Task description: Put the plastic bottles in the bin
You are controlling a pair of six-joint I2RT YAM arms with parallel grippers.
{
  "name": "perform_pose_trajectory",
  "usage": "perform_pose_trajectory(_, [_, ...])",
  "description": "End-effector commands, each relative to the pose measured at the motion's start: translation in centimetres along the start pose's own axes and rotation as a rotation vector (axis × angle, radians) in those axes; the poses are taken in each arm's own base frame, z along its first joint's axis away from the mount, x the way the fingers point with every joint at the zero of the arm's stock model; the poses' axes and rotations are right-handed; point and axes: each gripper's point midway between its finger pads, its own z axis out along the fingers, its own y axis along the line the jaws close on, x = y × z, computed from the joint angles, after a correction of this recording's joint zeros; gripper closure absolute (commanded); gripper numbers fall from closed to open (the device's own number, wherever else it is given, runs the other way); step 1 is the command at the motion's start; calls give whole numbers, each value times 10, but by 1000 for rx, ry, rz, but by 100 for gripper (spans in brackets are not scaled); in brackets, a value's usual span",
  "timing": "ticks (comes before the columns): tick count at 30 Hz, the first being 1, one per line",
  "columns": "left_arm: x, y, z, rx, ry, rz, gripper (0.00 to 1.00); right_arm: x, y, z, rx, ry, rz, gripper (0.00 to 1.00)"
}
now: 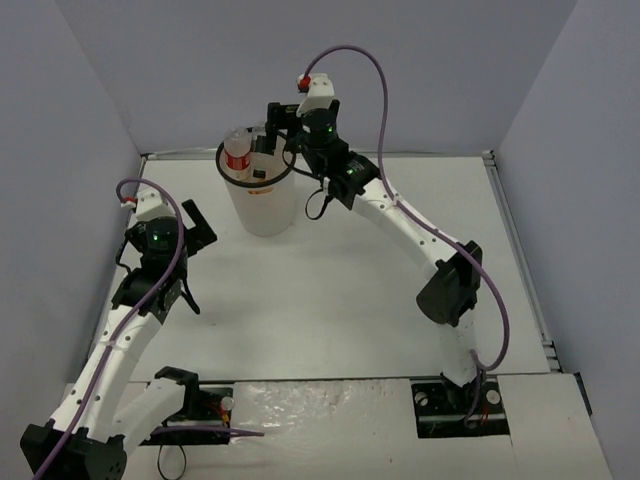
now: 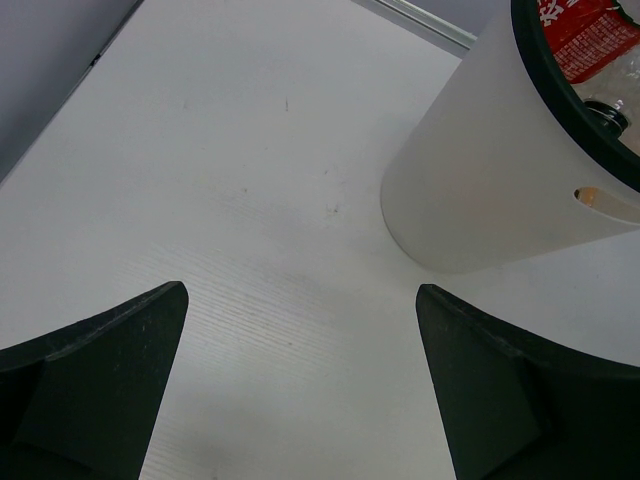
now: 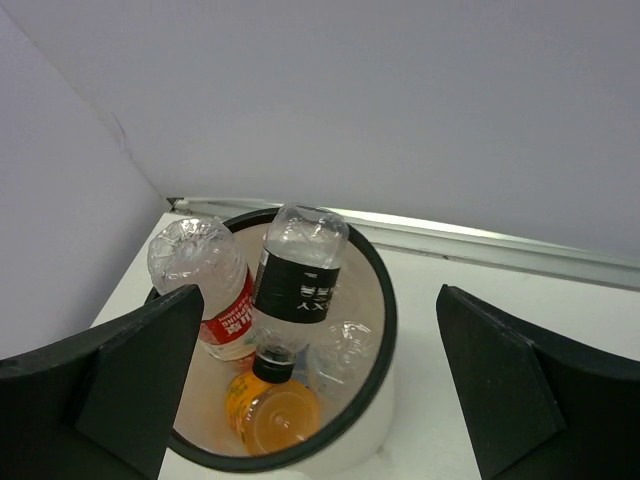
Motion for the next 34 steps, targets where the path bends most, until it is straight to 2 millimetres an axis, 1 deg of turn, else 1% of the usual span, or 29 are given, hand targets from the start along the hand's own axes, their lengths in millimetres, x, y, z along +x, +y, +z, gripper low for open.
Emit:
perform_pose_trajectory(1, [-20,-7,-3,22,-56,-41,3,-98,-47,-66,127,-197,26,0])
perform_pose_trajectory(2, [-20,-6,-3,19,-55,-40,3,-94,-64,-77,161,-186,51,0])
perform_pose_trajectory(4, [-20,-5,-3,11,-52,-40,3,-85,-119,-92,249,-169,110,0])
perform_pose_trajectory(5, [-20,-5,-2,7,-49,-39,3,-77,-142,-102,272,-154,136,0])
perform_pose_trajectory(7, [-18,-5,-2,8,-43,-39,3,-60,-179,-123,337,-122,139,0])
perform_pose_trajectory(8, [-18,-5,-1,8,-39,-40,3,-51,-199,-137,395,-111,135,0])
perform_pose_trajectory(9, [-17,-5,0,4,-37,-42,3,-46,-215,-158,455,-110,130,0])
perform_pose_trajectory(10, [-16,-5,1,-3,-34,-43,3,-35,-229,-173,507,-96,126,0])
perform_pose_trajectory(12, [-15,-2,4,-25,-27,-44,3,-5,-251,-197,600,-53,118,0])
perform_pose_trajectory(14, [-14,1,7,-53,-15,-42,3,33,-269,-214,671,-3,120,0])
perform_pose_trajectory(18, [-12,2,10,-63,-4,-42,3,76,-290,-246,770,34,123,0])
perform_pose_trajectory(20, [-11,1,10,-61,-2,-44,3,84,-295,-255,797,37,124,0])
perform_pose_trajectory(23, [-10,-1,11,-49,0,-47,3,96,-296,-262,794,53,126,0])
perform_pose_trajectory(25, [-9,-2,12,-47,-2,-49,3,100,-297,-267,798,52,127,0])
perform_pose_trajectory(29, [-8,-4,15,-43,1,-51,3,96,-296,-275,791,31,134,0])
perform_pose_trajectory(32, [-7,-3,14,-46,7,-46,3,89,-296,-279,786,15,122,0])
perform_pose_trajectory(34, [-10,-2,12,-46,1,-46,3,85,-297,-281,796,1,120,0])
